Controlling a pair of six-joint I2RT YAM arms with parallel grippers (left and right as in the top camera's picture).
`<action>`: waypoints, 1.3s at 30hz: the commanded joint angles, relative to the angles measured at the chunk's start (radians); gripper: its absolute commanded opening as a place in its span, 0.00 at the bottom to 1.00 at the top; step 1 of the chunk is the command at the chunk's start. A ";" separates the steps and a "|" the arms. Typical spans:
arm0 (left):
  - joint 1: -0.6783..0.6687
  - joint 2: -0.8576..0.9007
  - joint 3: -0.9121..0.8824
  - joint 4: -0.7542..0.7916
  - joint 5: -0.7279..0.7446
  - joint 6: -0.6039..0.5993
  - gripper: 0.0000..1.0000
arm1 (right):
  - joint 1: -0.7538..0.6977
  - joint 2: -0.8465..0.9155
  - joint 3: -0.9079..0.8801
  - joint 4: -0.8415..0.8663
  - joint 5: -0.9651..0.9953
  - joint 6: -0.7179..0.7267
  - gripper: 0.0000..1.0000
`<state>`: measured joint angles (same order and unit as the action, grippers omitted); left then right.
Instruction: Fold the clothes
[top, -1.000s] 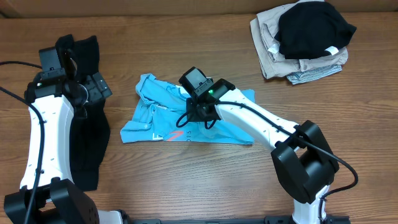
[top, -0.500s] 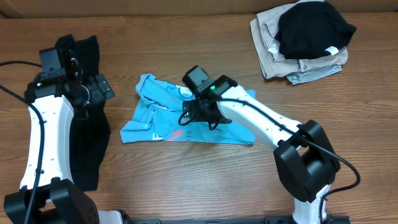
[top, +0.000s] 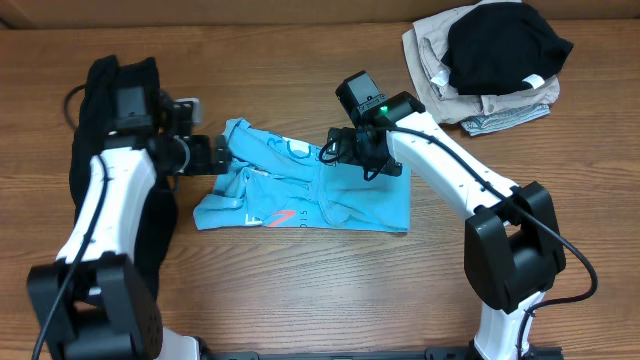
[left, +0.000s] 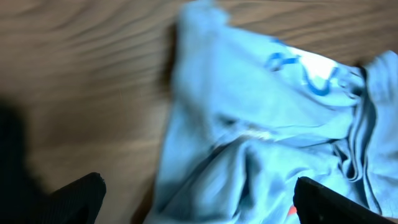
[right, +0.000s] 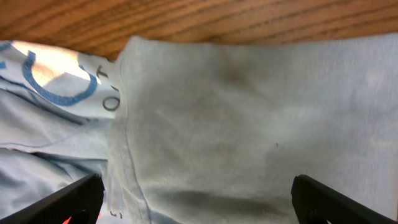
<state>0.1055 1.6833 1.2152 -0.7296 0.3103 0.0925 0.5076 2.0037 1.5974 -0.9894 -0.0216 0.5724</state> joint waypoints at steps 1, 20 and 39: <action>-0.054 0.055 -0.011 0.035 0.071 0.142 1.00 | 0.006 -0.031 0.025 0.019 0.002 0.000 1.00; -0.106 0.217 -0.011 0.041 -0.188 0.173 1.00 | 0.007 -0.031 0.025 0.019 0.009 -0.003 1.00; -0.106 0.359 -0.011 0.118 -0.107 0.080 0.29 | 0.007 -0.031 0.025 0.023 0.009 -0.003 1.00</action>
<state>0.0013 1.9671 1.2354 -0.6083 0.1764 0.2218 0.5114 2.0037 1.5974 -0.9691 -0.0200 0.5724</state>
